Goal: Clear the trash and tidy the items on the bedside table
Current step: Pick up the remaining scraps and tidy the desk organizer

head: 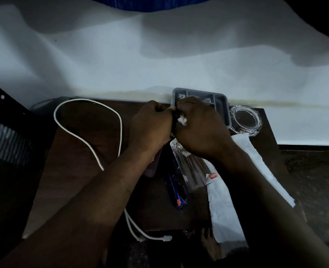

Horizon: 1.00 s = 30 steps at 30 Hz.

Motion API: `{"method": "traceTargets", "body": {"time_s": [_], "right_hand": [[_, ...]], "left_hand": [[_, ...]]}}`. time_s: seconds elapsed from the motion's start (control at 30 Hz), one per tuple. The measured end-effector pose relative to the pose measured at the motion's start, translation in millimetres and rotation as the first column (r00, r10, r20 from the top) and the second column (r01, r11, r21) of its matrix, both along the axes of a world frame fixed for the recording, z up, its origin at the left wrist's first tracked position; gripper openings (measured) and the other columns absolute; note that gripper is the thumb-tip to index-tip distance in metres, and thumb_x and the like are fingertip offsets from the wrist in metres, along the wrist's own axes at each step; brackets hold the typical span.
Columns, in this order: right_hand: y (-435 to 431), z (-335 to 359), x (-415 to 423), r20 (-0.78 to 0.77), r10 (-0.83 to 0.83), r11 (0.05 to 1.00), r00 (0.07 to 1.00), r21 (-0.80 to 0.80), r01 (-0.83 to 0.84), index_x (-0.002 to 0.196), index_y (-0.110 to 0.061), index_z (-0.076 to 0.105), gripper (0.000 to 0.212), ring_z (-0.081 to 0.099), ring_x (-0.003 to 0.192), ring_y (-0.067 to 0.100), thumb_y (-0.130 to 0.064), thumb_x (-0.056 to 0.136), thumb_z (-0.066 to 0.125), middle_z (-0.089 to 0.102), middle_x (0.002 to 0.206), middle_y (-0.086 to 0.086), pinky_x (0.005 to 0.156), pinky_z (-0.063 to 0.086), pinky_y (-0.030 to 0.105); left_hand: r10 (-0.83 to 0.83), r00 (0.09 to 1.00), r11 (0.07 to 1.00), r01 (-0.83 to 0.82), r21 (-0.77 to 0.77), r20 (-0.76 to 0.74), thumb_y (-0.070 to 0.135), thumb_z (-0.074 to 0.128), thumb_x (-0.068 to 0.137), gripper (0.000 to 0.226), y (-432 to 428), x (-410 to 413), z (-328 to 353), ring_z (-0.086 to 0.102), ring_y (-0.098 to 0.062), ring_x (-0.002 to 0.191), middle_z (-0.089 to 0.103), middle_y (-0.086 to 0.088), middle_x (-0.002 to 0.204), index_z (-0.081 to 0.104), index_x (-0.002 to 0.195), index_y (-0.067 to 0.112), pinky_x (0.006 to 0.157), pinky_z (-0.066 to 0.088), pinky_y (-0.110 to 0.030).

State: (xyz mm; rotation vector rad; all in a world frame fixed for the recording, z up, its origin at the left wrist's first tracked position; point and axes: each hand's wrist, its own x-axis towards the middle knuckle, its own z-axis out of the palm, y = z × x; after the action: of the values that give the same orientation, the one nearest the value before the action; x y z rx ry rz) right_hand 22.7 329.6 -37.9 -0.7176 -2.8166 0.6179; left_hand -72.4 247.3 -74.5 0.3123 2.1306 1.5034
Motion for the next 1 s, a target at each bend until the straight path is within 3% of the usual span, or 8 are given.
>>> {"method": "traceTargets", "body": {"time_s": [0.13, 0.27, 0.4, 0.53, 0.67, 0.77, 0.83, 1.0], "right_hand": [[5.5, 13.5, 7.4, -0.304, -0.272, 0.961, 0.913, -0.136, 0.241, 0.095, -0.022, 0.081, 0.023, 0.071, 0.096, 0.012, -0.027, 0.082, 0.063, 0.079, 0.104, -0.003, 0.086, 0.050, 0.021], [14.3, 20.7, 16.3, -0.382, -0.503, 0.861, 0.776, -0.304, 0.408, 0.083, -0.023, 0.081, 0.011, 0.072, 0.077, 0.006, -0.030, 0.082, 0.072, 0.078, 0.081, -0.009, 0.078, 0.057, 0.031], [16.0, 17.4, 25.3, -0.355, -0.535, 0.843, 0.767, -0.287, 0.455, 0.086, -0.021, 0.080, 0.014, 0.069, 0.074, 0.005, -0.033, 0.084, 0.073, 0.077, 0.077, -0.009, 0.071, 0.055, 0.027], [13.0, 11.6, 29.5, -0.401, -0.470, 0.882, 0.786, -0.243, 0.403, 0.086, -0.022, 0.075, 0.007, 0.064, 0.073, -0.009, -0.027, 0.082, 0.077, 0.070, 0.074, -0.018, 0.061, 0.040, 0.006], [10.0, 7.1, 35.8, -0.334, -0.363, 0.929, 0.869, -0.197, 0.313, 0.107, -0.026, 0.071, 0.027, 0.068, 0.096, 0.002, -0.018, 0.081, 0.076, 0.073, 0.105, -0.013, 0.079, 0.043, 0.004], [3.4, 3.3, 38.2, -0.236, -0.190, 0.980, 0.953, -0.101, 0.170, 0.127, -0.027, 0.070, 0.048, 0.068, 0.116, 0.013, -0.011, 0.082, 0.070, 0.066, 0.134, -0.002, 0.095, 0.053, 0.024], [-1.8, 0.8, 38.0, -0.162, -0.132, 0.990, 0.978, -0.074, 0.121, 0.140, -0.028, 0.064, 0.059, 0.058, 0.134, 0.017, -0.008, 0.084, 0.067, 0.056, 0.150, 0.002, 0.105, 0.049, 0.030], [-0.7, -0.9, 34.9, -0.064, -0.085, 0.996, 0.994, -0.012, 0.084, 0.150, -0.018, 0.055, 0.062, 0.041, 0.149, 0.015, -0.010, 0.089, 0.064, 0.046, 0.161, 0.001, 0.114, 0.039, 0.029]], "left_hand": [[0.008, 1.000, 1.000, -0.008, 0.001, -0.003, 0.050, 0.065, 0.071, 0.023, 0.9, 3.5, 2.2, 0.066, -0.026, 0.056, 0.068, 0.002, 0.058, 0.068, 0.073, 0.027, 0.061, 0.058, -0.052], [0.029, 0.999, 0.999, -0.030, 0.027, 0.013, 0.047, 0.067, 0.075, 0.025, -1.0, 7.3, 2.6, 0.064, -0.028, 0.058, 0.067, 0.002, 0.061, 0.066, 0.075, 0.023, 0.059, 0.054, -0.048], [0.037, 0.998, 0.999, -0.037, 0.004, -0.060, 0.047, 0.072, 0.076, 0.022, -5.3, 11.6, 4.8, 0.071, -0.026, 0.066, 0.072, 0.004, 0.074, 0.066, 0.083, 0.026, 0.058, 0.055, -0.038], [-0.021, 0.936, 0.999, 0.004, -0.049, -0.350, 0.036, 0.073, 0.085, 0.025, -13.4, 16.0, 9.1, 0.070, -0.017, 0.083, 0.071, 0.006, 0.095, 0.061, 0.106, 0.034, 0.074, 0.058, -0.038], [-0.076, 0.850, 0.996, 0.040, -0.079, -0.522, 0.033, 0.070, 0.086, 0.033, -16.1, 21.7, 15.5, 0.063, -0.015, 0.087, 0.061, 0.000, 0.110, 0.061, 0.117, 0.039, 0.079, 0.053, -0.032], [-0.089, 0.868, 0.995, 0.060, -0.075, -0.488, 0.029, 0.069, 0.086, 0.034, -17.3, 24.1, 16.5, 0.062, -0.015, 0.090, 0.061, -0.001, 0.115, 0.062, 0.119, 0.036, 0.081, 0.051, -0.031], [-0.094, 0.878, 0.994, 0.060, -0.086, -0.469, 0.027, 0.068, 0.086, 0.034, -18.4, 23.7, 15.8, 0.063, -0.016, 0.095, 0.063, -0.003, 0.117, 0.062, 0.119, 0.034, 0.081, 0.048, -0.030], [-0.136, 0.885, 0.989, 0.094, -0.114, -0.445, 0.027, 0.067, 0.087, 0.031, -20.7, 21.5, 15.0, 0.064, -0.016, 0.100, 0.066, 0.000, 0.116, 0.067, 0.117, 0.035, 0.082, 0.049, -0.029]]}}
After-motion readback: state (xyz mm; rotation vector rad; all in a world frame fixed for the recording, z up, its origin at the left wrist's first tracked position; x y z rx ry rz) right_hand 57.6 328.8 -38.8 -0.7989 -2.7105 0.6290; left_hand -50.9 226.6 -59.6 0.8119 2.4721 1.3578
